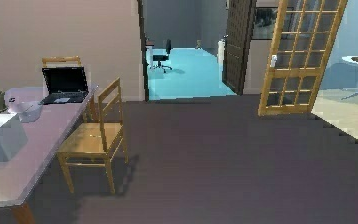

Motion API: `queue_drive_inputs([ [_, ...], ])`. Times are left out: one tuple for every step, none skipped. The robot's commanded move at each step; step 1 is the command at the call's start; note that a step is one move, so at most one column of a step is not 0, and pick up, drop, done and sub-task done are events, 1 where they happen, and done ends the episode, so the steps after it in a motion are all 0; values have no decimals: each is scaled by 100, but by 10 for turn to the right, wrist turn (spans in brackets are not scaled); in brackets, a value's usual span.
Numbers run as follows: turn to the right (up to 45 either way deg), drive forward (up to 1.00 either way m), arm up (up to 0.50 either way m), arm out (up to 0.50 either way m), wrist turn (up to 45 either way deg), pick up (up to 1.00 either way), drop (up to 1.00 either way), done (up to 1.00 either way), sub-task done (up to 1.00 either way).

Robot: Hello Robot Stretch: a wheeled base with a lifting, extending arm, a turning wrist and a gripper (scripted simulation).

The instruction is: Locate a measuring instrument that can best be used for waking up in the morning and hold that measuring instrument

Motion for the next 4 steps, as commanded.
queue_drive_inputs([
  [0,0,0,30,0,0,0,0,0],
  [0,0,0,0,450,0,0,0,0],
  [0,0,0,0,450,0,0,0,0],
  [0,0,0,0,450,0,0,0,0],
])
